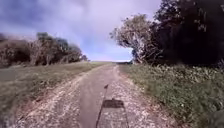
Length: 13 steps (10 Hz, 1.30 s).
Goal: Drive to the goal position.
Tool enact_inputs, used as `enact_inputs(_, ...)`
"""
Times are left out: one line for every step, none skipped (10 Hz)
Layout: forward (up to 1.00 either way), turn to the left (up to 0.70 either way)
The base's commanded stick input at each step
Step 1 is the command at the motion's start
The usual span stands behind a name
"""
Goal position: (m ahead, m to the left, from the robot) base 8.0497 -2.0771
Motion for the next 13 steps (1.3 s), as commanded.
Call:
enact_inputs(0.70,0.01)
enact_inputs(0.70,0.02)
enact_inputs(0.70,0.13)
enact_inputs(0.70,0.14)
enact_inputs(0.70,0.14)
enact_inputs(0.70,0.14)
enact_inputs(0.70,0.14)
enact_inputs(0.70,0.14)
enact_inputs(0.70,0.14)
enact_inputs(0.70,0.14)
enact_inputs(0.70,0.14)
enact_inputs(0.70,0.11)
enact_inputs(0.70,0.09)
